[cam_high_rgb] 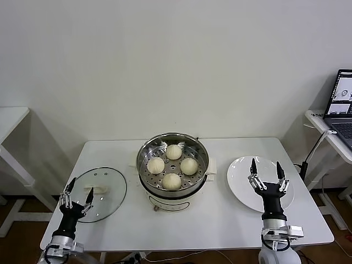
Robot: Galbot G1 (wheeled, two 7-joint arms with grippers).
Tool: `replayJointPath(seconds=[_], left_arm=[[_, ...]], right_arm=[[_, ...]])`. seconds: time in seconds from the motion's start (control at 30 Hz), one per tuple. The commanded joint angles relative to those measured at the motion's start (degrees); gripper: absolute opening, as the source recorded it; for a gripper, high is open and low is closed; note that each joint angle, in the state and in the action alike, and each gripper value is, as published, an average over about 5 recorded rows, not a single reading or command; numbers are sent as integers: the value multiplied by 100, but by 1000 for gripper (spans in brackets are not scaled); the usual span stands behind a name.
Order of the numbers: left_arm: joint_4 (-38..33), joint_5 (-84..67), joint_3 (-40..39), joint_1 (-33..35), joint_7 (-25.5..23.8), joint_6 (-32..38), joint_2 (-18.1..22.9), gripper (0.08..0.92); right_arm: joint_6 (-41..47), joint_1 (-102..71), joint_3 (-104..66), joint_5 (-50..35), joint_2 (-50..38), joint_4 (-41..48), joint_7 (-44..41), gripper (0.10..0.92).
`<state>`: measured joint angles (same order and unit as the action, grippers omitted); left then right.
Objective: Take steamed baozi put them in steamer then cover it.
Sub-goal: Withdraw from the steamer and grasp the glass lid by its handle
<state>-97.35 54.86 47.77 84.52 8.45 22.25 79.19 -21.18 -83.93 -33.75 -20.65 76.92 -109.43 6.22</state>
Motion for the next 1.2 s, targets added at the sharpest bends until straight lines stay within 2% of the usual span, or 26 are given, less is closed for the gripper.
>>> replayJointPath(seconds=[0.03, 0.43, 1.2], left_arm=[[1137, 2673, 129, -233, 928, 423, -230, 823], [1543, 2859, 93, -941, 876, 227, -239, 823], [2108, 2908, -88, -1739, 556, -71, -263, 823]], right_arm=[[-151, -130, -75, 133, 296, 226, 83, 823], [-178, -108, -75, 132, 311, 272, 48, 823], [-266, -102, -110, 223, 333, 434, -14, 823]])
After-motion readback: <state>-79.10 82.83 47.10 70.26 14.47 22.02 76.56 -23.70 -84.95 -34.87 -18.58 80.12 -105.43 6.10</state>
